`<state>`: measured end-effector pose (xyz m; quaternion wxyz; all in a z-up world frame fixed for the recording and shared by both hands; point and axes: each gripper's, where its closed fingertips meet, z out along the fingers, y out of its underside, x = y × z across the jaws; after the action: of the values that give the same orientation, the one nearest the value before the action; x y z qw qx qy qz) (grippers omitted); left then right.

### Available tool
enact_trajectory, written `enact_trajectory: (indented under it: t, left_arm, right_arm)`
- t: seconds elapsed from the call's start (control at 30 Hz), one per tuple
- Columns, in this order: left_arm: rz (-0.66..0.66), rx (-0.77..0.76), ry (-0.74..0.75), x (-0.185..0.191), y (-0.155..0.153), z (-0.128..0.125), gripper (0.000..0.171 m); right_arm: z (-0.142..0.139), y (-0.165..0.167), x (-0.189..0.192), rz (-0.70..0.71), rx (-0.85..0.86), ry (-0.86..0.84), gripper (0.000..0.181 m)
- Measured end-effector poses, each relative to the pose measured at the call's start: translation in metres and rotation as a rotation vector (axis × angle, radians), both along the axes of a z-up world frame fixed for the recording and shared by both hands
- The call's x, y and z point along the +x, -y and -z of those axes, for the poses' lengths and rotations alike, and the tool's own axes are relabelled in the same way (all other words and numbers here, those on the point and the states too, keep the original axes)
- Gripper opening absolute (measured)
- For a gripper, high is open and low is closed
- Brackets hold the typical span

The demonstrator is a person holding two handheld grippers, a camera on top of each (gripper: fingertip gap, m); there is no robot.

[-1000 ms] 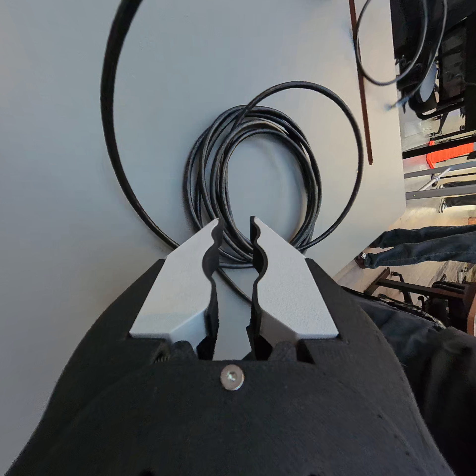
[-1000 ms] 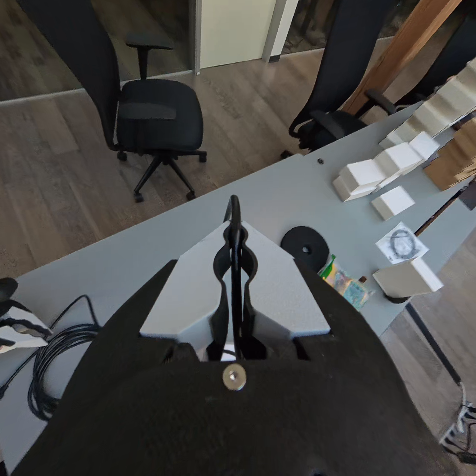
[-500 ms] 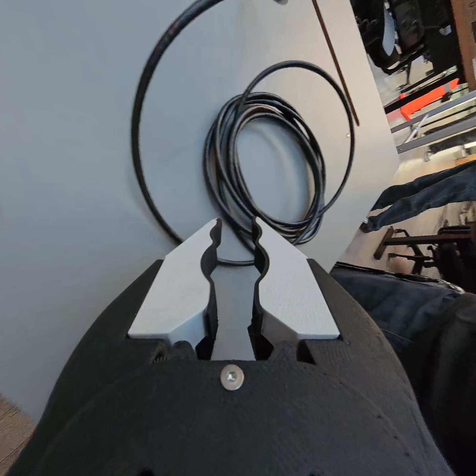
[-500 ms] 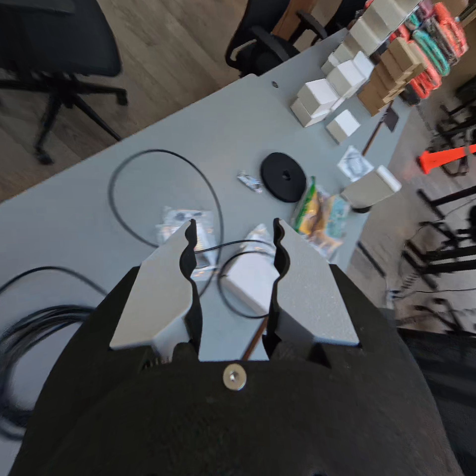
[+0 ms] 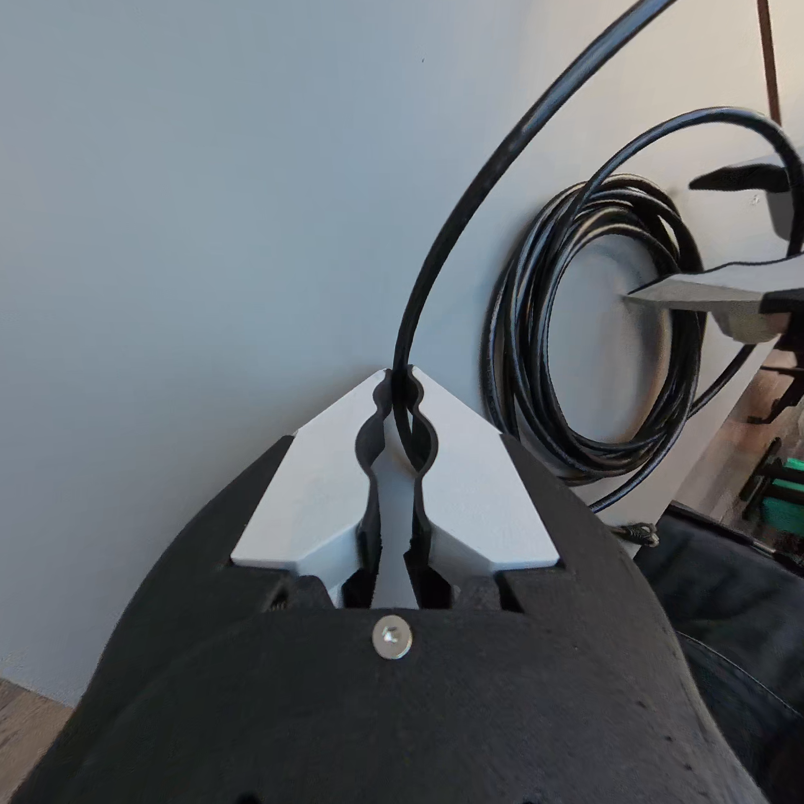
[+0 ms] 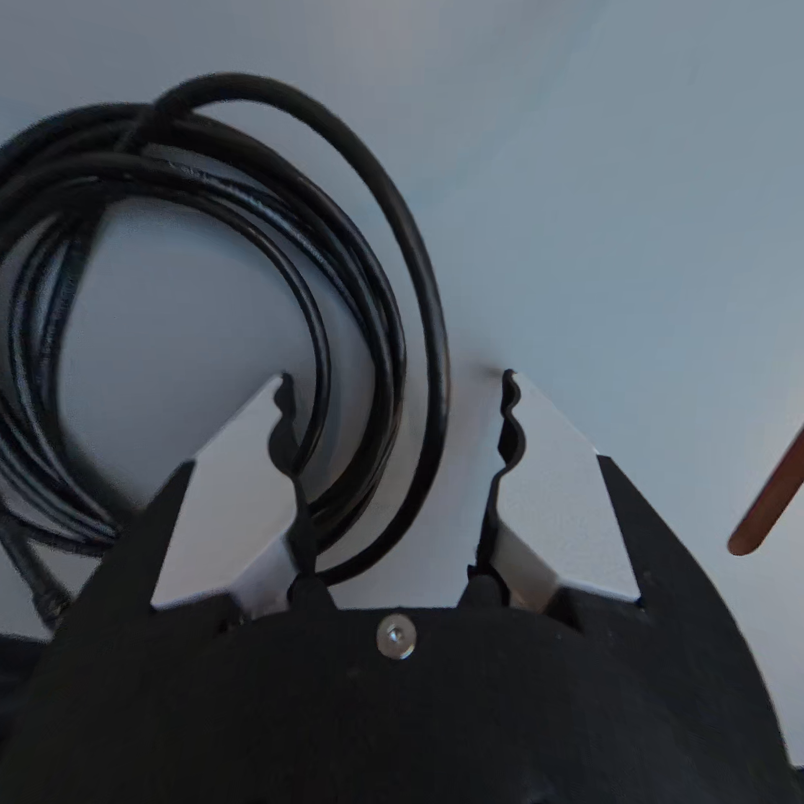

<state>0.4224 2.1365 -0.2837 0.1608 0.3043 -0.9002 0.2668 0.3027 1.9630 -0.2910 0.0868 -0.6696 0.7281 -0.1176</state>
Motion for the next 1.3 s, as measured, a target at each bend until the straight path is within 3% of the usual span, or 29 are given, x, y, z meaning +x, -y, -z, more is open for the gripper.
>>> enact_trajectory:
  t: [0.1, 0.13, 0.2, 0.33, 0.4, 0.47, 0.53, 0.6, 0.63, 0.67, 0.77, 0.87, 0.9, 0.93, 1.03, 1.07, 1.13, 1.17, 1.23, 1.3]
  left_arm:
    - [0.092, 0.002, 0.071, 0.007, 0.021, -0.008, 0.002]
    - [0.140, -0.001, 0.112, 0.009, 0.028, -0.012, 0.002]
    - [0.253, -0.014, 0.161, 0.008, 0.045, -0.019, 0.003]
    - [0.391, -0.007, 0.079, -0.011, 0.073, -0.020, 0.003]
    - [0.445, 0.020, 0.116, -0.015, 0.082, -0.017, 0.003]
    - [0.506, 0.067, 0.163, -0.017, 0.086, -0.013, 0.003]
    - [0.565, 0.090, 0.188, -0.021, 0.089, -0.013, 0.003]
    - [0.609, 0.102, 0.198, -0.027, 0.089, -0.013, 0.003]
    - [0.630, 0.106, 0.206, -0.030, 0.088, -0.013, 0.003]
    - [0.640, 0.108, 0.222, -0.031, 0.087, -0.013, 0.003]
    - [0.633, 0.114, 0.238, -0.034, 0.085, -0.014, 0.003]
    - [0.649, 0.095, 0.265, -0.038, 0.089, -0.018, 0.002]
    - [0.668, 0.095, 0.277, -0.040, 0.089, -0.018, 0.003]
    - [0.685, 0.102, 0.286, -0.041, 0.089, -0.018, 0.003]
    - [0.685, 0.088, 0.261, -0.050, 0.093, -0.020, 0.002]
    - [0.661, 0.093, 0.229, -0.053, 0.094, -0.019, 0.008]
    - [0.594, 0.142, 0.103, -0.068, 0.089, -0.012, 0.053]
    - [0.561, 0.167, 0.077, -0.074, 0.086, -0.007, 0.066]
    - [0.487, 0.150, 0.174, -0.072, 0.091, -0.004, 0.076]
    - [0.453, 0.243, 0.310, -0.064, 0.087, 0.002, 0.062]
  right_arm:
    - [-0.002, -0.012, 0.011, -0.050, 0.037, 0.108, 0.066]
    - [-0.004, -0.018, 0.013, -0.108, 0.044, 0.125, 0.043]
    - [-0.004, -0.025, 0.013, -0.194, 0.060, 0.164, 0.027]
    - [-0.008, -0.048, 0.013, -0.264, 0.222, 0.224, 0.030]
    - [-0.011, -0.063, 0.012, -0.334, 0.304, 0.221, 0.049]
    - [-0.017, -0.042, 0.005, -0.355, 0.221, 0.158, 0.074]
    - [-0.061, -0.027, 0.017, -0.397, 0.177, 0.331, 0.068]
    - [-0.104, -0.003, 0.037, -0.540, 0.011, 0.524, 0.054]
    - [-0.110, 0.009, 0.048, -0.636, -0.079, 0.560, 0.055]
    - [-0.100, 0.020, 0.056, -0.720, -0.110, 0.510, 0.061]
    - [-0.075, 0.017, 0.057, -0.843, 0.156, 0.310, 0.067]
    - [-0.067, 0.041, 0.069, -0.929, 0.031, 0.277, 0.064]
    - [-0.055, 0.051, 0.061, -0.964, 0.016, 0.188, 0.054]
    - [-0.044, 0.059, 0.047, -0.998, 0.032, 0.083, 0.018]
    - [-0.043, 0.060, 0.019, -0.965, 0.103, -0.006, 0.010]
    - [-0.048, 0.057, 0.011, -0.959, 0.105, -0.008, 0.009]
    - [-0.057, 0.055, -0.001, -0.942, 0.076, -0.008, 0.007]
    - [-0.061, 0.055, -0.005, -0.921, 0.064, -0.008, 0.007]
    - [-0.064, 0.052, -0.012, -0.870, 0.094, -0.043, 0.007]
    - [-0.067, 0.044, -0.023, -0.805, 0.165, -0.109, 0.007]
